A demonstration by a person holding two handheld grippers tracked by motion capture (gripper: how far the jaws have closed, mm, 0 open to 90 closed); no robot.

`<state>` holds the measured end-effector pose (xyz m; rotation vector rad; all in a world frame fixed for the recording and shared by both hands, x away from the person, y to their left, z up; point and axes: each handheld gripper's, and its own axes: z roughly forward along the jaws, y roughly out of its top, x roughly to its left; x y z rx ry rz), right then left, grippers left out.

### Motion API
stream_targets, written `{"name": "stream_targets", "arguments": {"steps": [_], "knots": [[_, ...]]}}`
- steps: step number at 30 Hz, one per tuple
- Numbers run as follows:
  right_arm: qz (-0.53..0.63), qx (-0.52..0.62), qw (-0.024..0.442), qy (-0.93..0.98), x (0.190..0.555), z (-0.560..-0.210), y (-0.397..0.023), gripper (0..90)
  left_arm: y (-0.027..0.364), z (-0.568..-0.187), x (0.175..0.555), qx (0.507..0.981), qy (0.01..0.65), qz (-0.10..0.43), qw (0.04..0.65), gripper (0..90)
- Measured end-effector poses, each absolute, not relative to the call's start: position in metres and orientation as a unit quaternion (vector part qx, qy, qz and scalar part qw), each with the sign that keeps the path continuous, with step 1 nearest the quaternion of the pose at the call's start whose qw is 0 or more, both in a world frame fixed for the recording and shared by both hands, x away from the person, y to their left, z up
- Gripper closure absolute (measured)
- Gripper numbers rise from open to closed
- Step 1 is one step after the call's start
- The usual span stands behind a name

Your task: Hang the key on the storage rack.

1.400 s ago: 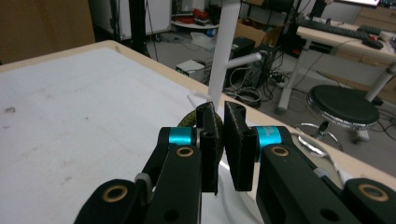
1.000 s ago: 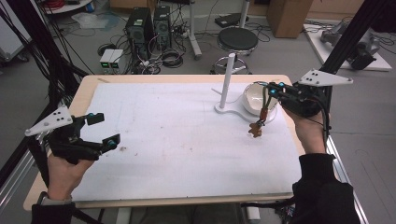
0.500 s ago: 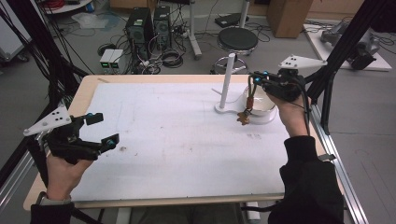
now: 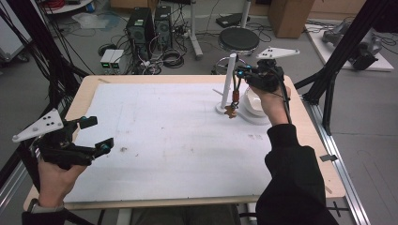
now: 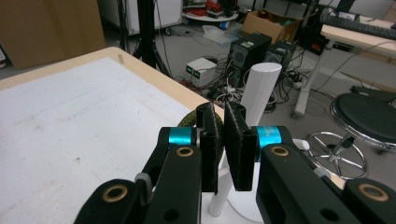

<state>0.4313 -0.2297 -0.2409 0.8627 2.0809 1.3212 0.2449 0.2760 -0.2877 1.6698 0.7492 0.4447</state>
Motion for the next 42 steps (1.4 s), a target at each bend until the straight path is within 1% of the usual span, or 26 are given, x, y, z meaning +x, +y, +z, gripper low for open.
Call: {"name": "stream_targets", "arguments": {"steps": [8,15,19,26,37,42], "knots": [[0.473,0.332,0.247,0.778,0.446,-0.255,-0.22,84.8,0.281,-0.289,0.242,0.717,0.325,0.193,0.585,3.4],[0.447,0.346,0.248,0.787,0.459,-0.269,-0.215,84.8,0.283,-0.289,0.242,0.716,0.327,0.193,0.586,3.4],[0.429,0.348,0.258,0.793,0.465,-0.275,-0.211,84.7,0.284,-0.29,0.242,0.715,0.33,0.192,0.585,3.4],[0.418,0.358,0.252,0.796,0.474,-0.284,-0.208,84.7,0.288,-0.291,0.241,0.713,0.336,0.193,0.585,3.4],[0.394,0.371,0.24,0.806,0.484,-0.296,-0.204,84.7,0.293,-0.29,0.232,0.712,0.341,0.2,0.581,3.4],[0.394,0.375,0.236,0.805,0.482,-0.296,-0.203,84.7,0.294,-0.289,0.229,0.71,0.341,0.202,0.582,3.5]]}}
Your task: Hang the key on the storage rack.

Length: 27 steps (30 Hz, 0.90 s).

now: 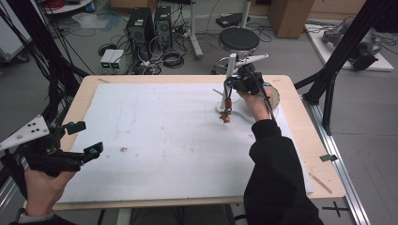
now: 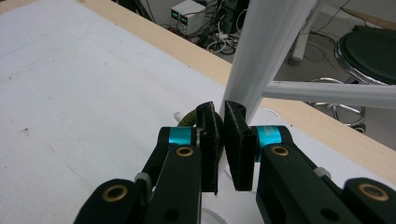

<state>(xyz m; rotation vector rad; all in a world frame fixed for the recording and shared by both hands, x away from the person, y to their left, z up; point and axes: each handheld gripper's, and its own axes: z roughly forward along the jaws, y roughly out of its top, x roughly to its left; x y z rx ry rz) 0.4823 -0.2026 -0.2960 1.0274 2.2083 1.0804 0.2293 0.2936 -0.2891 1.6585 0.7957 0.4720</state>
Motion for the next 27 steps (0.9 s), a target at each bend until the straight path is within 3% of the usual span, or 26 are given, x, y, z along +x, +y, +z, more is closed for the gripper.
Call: {"name": "stream_targets", "arguments": {"steps": [9,20,25,27], "knots": [[0.391,0.373,0.23,0.809,0.479,-0.294,-0.204,82.8,0.294,-0.289,0.229,0.711,0.34,0.203,0.582,3.4],[0.436,0.373,0.222,0.788,0.463,-0.279,-0.219,62.1,0.293,-0.288,0.23,0.71,0.338,0.205,0.583,3.4],[0.474,0.375,0.223,0.765,0.444,-0.268,-0.231,27.4,0.292,-0.285,0.23,0.708,0.333,0.206,0.588,3.4],[0.48,0.378,0.214,0.762,0.439,-0.263,-0.236,17.6,0.291,-0.285,0.23,0.709,0.328,0.209,0.589,3.4]]}}
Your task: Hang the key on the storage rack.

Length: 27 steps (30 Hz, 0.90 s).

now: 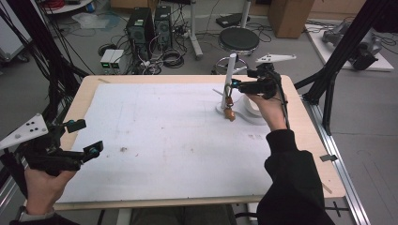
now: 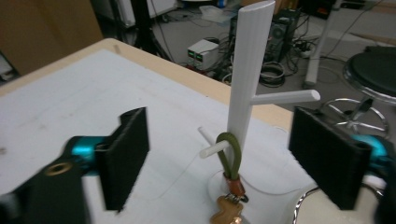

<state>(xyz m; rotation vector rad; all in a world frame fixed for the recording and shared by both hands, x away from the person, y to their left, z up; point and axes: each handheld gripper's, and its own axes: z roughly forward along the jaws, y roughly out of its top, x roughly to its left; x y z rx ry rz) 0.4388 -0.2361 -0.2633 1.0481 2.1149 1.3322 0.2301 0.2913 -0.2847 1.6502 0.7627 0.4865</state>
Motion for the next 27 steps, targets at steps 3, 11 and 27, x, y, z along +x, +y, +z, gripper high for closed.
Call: {"name": "stream_targets", "arguments": {"steps": [3,11,27], "knots": [[0.486,0.381,0.196,0.762,0.431,-0.259,-0.245,10.0,0.289,-0.284,0.233,0.707,0.334,0.206,0.588,3.4],[0.498,0.39,0.222,0.742,0.396,-0.248,-0.26,10.0,0.281,-0.284,0.242,0.712,0.326,0.201,0.589,3.4],[0.517,0.383,0.263,0.719,0.338,-0.26,-0.284,10.0,0.273,-0.284,0.251,0.709,0.326,0.197,0.593,3.4]]}}
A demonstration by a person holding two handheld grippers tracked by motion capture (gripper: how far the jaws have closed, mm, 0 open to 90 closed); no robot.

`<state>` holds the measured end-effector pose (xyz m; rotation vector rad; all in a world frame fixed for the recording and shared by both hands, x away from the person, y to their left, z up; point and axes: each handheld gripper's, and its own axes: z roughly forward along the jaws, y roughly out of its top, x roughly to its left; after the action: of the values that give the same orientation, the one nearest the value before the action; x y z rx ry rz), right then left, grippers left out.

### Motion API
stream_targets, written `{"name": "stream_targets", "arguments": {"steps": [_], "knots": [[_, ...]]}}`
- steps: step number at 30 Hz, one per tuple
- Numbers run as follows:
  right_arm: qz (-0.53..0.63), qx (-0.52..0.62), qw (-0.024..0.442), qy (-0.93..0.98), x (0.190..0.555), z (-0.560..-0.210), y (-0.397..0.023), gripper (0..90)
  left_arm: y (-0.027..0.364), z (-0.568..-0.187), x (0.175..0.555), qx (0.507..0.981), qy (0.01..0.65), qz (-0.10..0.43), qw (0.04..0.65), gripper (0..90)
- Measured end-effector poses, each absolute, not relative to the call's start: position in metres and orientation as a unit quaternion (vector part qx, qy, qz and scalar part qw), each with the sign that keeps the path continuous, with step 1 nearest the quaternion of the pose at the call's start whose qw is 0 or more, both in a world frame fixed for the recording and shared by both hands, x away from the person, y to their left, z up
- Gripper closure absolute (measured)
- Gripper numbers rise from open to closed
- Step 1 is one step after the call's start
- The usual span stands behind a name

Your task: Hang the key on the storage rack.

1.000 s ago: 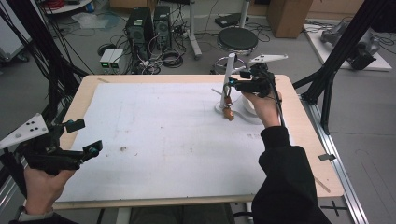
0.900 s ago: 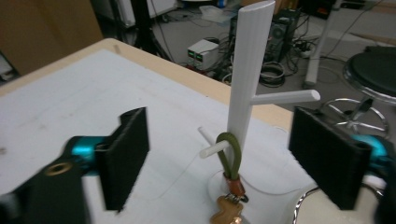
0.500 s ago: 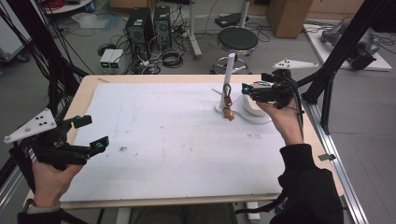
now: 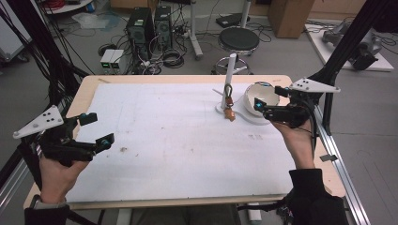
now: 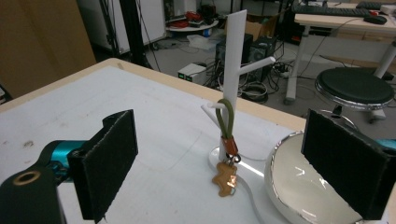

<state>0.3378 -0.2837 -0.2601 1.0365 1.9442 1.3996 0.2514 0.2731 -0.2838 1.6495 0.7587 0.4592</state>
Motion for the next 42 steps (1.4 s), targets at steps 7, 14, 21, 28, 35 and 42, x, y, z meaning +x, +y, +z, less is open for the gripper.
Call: {"name": "stream_targets", "arguments": {"steps": [7,14,21,28,35,42], "knots": [[0.521,0.395,0.245,0.716,0.32,-0.264,-0.297,10.0,0.273,-0.284,0.253,0.71,0.326,0.199,0.592,3.4],[0.521,0.406,0.238,0.712,0.304,-0.274,-0.31,10.0,0.271,-0.288,0.255,0.71,0.329,0.201,0.589,3.4],[0.526,0.398,0.248,0.709,0.29,-0.283,-0.324,10.0,0.267,-0.289,0.257,0.713,0.327,0.201,0.587,3.4],[0.524,0.405,0.23,0.713,0.282,-0.279,-0.334,10.0,0.267,-0.291,0.255,0.713,0.327,0.202,0.587,3.4],[0.534,0.409,0.219,0.707,0.265,-0.275,-0.352,10.0,0.261,-0.289,0.253,0.717,0.322,0.199,0.586,3.4],[0.53,0.389,0.209,0.724,0.255,-0.274,-0.358,10.0,0.257,-0.287,0.25,0.72,0.315,0.202,0.584,3.4]]}}
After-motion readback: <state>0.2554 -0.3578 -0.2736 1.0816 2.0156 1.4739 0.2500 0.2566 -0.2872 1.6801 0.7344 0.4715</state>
